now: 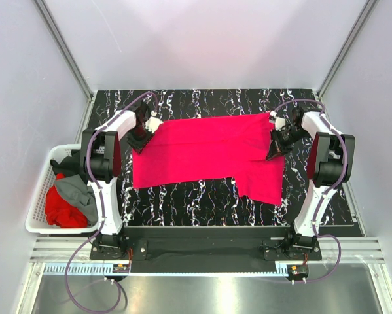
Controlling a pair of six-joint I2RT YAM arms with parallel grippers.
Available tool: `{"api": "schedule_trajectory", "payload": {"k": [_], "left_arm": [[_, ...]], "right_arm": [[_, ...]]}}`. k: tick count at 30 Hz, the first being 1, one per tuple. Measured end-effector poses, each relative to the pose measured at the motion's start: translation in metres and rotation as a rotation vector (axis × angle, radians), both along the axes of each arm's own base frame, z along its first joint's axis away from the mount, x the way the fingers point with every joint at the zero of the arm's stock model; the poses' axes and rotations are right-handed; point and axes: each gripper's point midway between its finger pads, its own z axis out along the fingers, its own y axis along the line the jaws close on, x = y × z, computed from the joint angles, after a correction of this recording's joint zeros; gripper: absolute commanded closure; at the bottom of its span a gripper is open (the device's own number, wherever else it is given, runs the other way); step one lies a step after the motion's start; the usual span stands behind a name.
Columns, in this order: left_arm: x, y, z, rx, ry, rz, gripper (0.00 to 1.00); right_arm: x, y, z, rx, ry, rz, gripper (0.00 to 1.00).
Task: Fold and stack the t-shirts
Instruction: Fold the tshirt
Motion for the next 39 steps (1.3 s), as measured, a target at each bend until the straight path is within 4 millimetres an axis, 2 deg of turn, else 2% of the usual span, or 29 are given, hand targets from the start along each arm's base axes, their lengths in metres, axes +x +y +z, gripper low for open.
{"api": "schedule_trajectory", "payload": {"k": [6, 7, 8, 12, 21, 25, 26, 29, 30, 33, 35, 37, 39], "left_arm": [[0.000, 0.000, 0.000, 0.000, 0.000, -0.001, 0.72], [0.000, 0.000, 0.000, 0.000, 0.000, -0.001, 0.72], [0.000, 0.000, 0.000, 0.000, 0.000, -0.001, 0.72], [0.000, 0.000, 0.000, 0.000, 0.000, -0.001, 0.72], [-0.001, 0.000, 0.001, 0.001, 0.000, -0.003, 0.72], [-0.006, 0.000, 0.007, -0.007, 0.005, -0.006, 0.68], [-0.009, -0.001, 0.012, -0.015, 0.001, -0.011, 0.60], [-0.016, -0.005, 0.035, -0.045, -0.026, -0.034, 0.47], [-0.018, -0.007, 0.046, -0.062, -0.042, -0.042, 0.35], [-0.027, -0.016, 0.080, -0.123, -0.087, -0.059, 0.30], [-0.033, -0.022, 0.094, -0.161, -0.092, -0.066, 0.30], [-0.039, -0.027, 0.100, -0.188, -0.078, -0.069, 0.30], [-0.046, -0.029, 0.098, -0.203, -0.046, -0.069, 0.31]], "right_arm": [[-0.006, 0.003, 0.002, 0.019, 0.020, 0.007, 0.93], [-0.006, 0.003, 0.002, 0.020, 0.023, 0.007, 0.91], [-0.007, 0.003, 0.002, 0.020, 0.025, 0.007, 0.82], [-0.010, 0.003, 0.002, 0.020, 0.038, 0.013, 0.75], [-0.022, 0.000, 0.007, 0.011, 0.049, 0.060, 0.74], [-0.021, -0.007, 0.020, -0.026, -0.068, 0.133, 0.73], [-0.026, -0.009, 0.023, -0.044, -0.110, 0.164, 0.73], [-0.052, -0.017, 0.027, -0.107, -0.213, 0.274, 0.73], [-0.063, -0.019, 0.027, -0.128, -0.245, 0.317, 0.73], [-0.087, -0.025, 0.023, -0.180, -0.333, 0.440, 0.72], [-0.100, -0.027, 0.017, -0.209, -0.396, 0.525, 0.72], [-0.114, -0.029, 0.008, -0.236, -0.446, 0.613, 0.71], [-0.127, -0.030, 0.000, -0.259, -0.502, 0.700, 0.63]]}}
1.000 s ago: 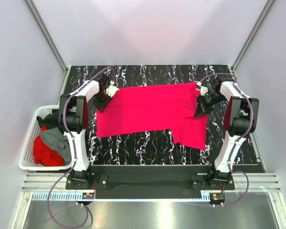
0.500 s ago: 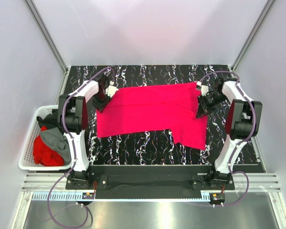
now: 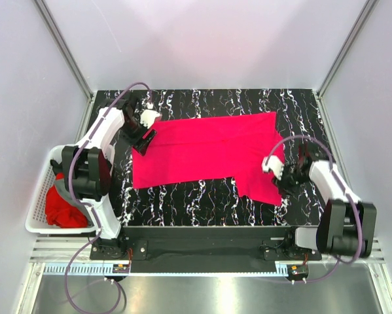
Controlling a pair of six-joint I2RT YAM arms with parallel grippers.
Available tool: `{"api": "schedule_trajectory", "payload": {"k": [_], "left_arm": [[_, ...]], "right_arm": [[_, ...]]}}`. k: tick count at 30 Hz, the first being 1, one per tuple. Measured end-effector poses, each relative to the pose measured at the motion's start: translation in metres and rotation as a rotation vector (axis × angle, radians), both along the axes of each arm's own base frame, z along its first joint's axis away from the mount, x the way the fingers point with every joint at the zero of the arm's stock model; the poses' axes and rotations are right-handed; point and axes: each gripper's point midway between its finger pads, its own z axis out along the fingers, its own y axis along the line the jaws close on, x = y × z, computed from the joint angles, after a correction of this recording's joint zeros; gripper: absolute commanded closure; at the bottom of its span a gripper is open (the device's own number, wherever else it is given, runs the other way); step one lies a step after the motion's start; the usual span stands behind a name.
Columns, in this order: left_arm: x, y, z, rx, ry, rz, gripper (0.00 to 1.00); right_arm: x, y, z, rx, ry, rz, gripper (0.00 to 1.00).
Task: Fold and stack the t-shirts
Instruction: Fold the tshirt
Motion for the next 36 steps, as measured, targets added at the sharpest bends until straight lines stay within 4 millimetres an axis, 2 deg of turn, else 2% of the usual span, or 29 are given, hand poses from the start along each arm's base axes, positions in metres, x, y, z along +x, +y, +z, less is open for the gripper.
{"api": "schedule_trajectory", "payload": {"k": [6, 9, 14, 17, 24, 25, 26, 30, 31, 36], "left_arm": [[-0.033, 0.002, -0.023, 0.002, 0.128, -0.001, 0.33], [-0.045, 0.003, -0.030, 0.007, 0.172, -0.002, 0.33], [-0.051, 0.004, -0.034, 0.014, 0.192, -0.003, 0.33], [-0.054, 0.006, -0.037, 0.020, 0.197, -0.005, 0.33], [-0.058, 0.012, -0.039, 0.054, 0.200, -0.011, 0.33], [-0.058, 0.013, -0.039, 0.059, 0.199, -0.011, 0.33], [-0.058, 0.014, -0.039, 0.063, 0.199, -0.012, 0.33], [-0.060, 0.018, -0.043, 0.081, 0.202, -0.018, 0.35], [-0.061, 0.020, -0.044, 0.087, 0.202, -0.021, 0.36], [-0.078, 0.032, -0.057, 0.132, 0.231, -0.055, 0.39]], "right_arm": [[-0.034, 0.003, -0.020, -0.069, -0.203, 0.255, 0.49], [-0.038, 0.004, -0.026, -0.092, -0.280, 0.331, 0.49], [-0.032, 0.004, -0.030, -0.109, -0.316, 0.383, 0.49], [-0.031, 0.003, -0.036, -0.103, -0.288, 0.386, 0.49], [-0.019, -0.001, -0.036, -0.105, -0.240, 0.388, 0.49], [-0.019, -0.001, -0.036, -0.107, -0.236, 0.390, 0.50], [-0.020, -0.002, -0.036, -0.110, -0.231, 0.394, 0.56], [-0.029, -0.002, -0.039, -0.105, -0.190, 0.426, 0.95], [-0.032, -0.002, -0.041, -0.100, -0.170, 0.429, 1.00], [-0.031, -0.004, -0.039, -0.090, -0.102, 0.406, 1.00]]}}
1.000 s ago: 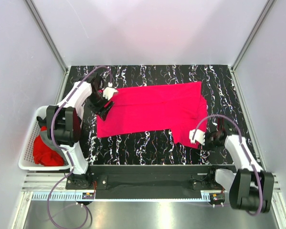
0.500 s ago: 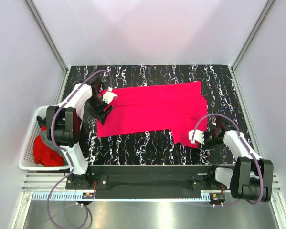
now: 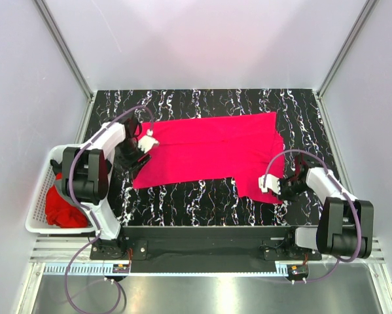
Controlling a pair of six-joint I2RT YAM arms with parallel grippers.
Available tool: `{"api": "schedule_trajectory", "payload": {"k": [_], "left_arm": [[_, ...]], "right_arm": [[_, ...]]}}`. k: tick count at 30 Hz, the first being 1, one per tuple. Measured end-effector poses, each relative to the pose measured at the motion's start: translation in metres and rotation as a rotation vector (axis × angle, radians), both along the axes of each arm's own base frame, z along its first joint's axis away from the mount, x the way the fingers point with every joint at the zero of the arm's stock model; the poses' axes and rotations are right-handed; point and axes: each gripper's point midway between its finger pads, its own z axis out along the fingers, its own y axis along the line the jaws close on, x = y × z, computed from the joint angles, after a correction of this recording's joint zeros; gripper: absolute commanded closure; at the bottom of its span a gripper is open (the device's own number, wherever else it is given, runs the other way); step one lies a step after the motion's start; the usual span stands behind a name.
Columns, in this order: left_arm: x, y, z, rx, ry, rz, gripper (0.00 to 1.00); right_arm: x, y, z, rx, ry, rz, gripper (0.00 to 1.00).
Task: Fold and stack the t-shirts
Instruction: Fold the tshirt
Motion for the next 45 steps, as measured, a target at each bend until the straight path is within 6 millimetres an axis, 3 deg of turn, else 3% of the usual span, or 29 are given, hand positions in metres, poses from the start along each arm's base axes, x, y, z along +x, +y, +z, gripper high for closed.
{"api": "schedule_trajectory", "payload": {"k": [8, 18, 32, 36, 41, 45], "left_arm": [[-0.043, 0.014, -0.014, 0.032, 0.072, -0.079, 0.41], [-0.042, 0.009, -0.015, 0.010, 0.067, -0.091, 0.44], [-0.041, -0.010, -0.034, -0.001, 0.128, -0.133, 0.52], [-0.042, -0.010, -0.043, 0.006, 0.154, -0.122, 0.58], [-0.042, -0.008, -0.045, 0.020, 0.161, -0.106, 0.77], [-0.042, -0.008, -0.046, 0.022, 0.164, -0.104, 0.84]], "right_arm": [[0.008, -0.003, 0.005, -0.003, 0.041, -0.074, 1.00], [0.010, -0.004, 0.001, 0.001, 0.085, -0.107, 1.00], [0.012, -0.003, 0.003, 0.004, 0.096, -0.151, 1.00], [0.013, -0.002, 0.003, 0.005, 0.098, -0.162, 1.00], [0.012, -0.002, 0.002, 0.006, 0.104, -0.173, 1.00], [0.012, -0.002, 0.001, 0.006, 0.110, -0.184, 1.00]]}}
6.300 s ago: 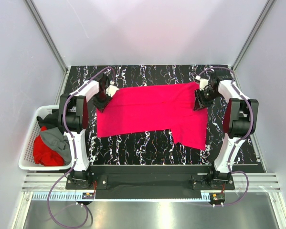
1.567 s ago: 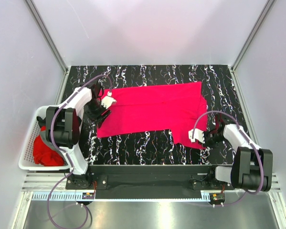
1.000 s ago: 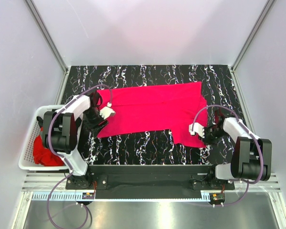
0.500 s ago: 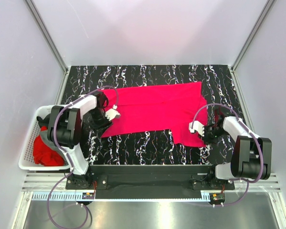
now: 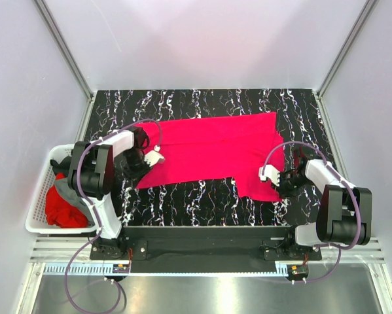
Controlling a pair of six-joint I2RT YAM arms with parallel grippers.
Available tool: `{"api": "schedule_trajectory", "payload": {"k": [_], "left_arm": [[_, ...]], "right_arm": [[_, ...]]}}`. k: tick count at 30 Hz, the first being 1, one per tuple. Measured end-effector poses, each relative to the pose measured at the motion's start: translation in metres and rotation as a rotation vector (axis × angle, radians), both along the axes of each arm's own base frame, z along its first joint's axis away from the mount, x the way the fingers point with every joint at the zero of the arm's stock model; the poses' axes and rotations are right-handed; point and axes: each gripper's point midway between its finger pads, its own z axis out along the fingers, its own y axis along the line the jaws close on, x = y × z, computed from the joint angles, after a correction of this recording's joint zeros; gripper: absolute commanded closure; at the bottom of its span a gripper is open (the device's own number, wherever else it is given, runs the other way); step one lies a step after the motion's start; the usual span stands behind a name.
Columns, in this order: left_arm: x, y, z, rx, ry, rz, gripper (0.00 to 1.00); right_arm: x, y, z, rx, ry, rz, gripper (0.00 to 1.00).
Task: Fold and stack the t-shirts
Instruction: Fold the tshirt
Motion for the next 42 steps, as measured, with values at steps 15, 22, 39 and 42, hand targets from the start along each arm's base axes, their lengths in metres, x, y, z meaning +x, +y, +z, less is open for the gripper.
{"api": "schedule_trajectory", "payload": {"k": [15, 22, 39, 42], "left_arm": [[0.002, -0.012, 0.013, -0.067, -0.046, 0.003, 1.00], [0.029, -0.020, 0.047, -0.110, -0.165, -0.001, 1.00], [0.058, 0.001, 0.071, -0.099, -0.257, 0.050, 1.00], [0.070, 0.003, 0.074, -0.097, -0.279, 0.059, 1.00]], "right_arm": [[0.011, -0.001, 0.008, 0.003, -0.008, -0.082, 1.00], [0.055, -0.002, 0.045, 0.021, -0.115, -0.172, 1.00], [0.140, -0.001, 0.115, 0.110, -0.277, -0.281, 1.00], [0.161, 0.001, 0.133, 0.138, -0.316, -0.304, 1.00]]}}
